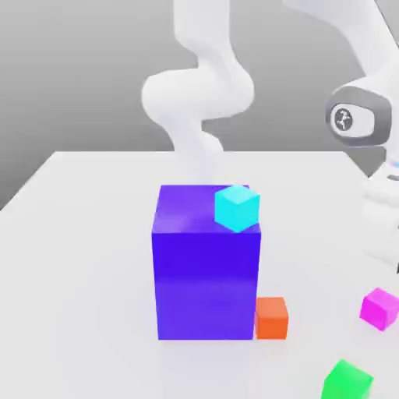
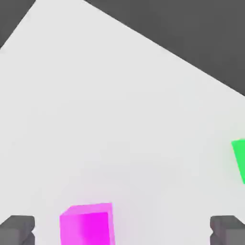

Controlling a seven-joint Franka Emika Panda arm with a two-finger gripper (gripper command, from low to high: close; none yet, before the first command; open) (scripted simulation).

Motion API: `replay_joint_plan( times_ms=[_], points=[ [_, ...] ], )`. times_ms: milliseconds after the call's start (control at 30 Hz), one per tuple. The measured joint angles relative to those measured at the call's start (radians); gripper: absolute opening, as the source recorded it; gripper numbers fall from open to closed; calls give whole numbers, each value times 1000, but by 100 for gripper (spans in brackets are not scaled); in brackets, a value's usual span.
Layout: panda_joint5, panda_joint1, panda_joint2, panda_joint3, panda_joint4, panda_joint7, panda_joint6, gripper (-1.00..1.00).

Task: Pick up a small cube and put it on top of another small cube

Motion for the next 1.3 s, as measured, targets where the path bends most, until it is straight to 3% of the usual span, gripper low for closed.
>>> replay_joint_plan(
  times_ms=[200,233,467,667,1300],
  points=[
    [-145,108,218,-91,21,113,144,0],
    [-154,120,245,-105,27,121,165,-100],
    [-157,121,248,-106,27,124,168,-100],
    [-59,72,81,-51,-2,86,28,-100],
    [116,43,98,-352,229,1004,-182,-100]
  ],
)
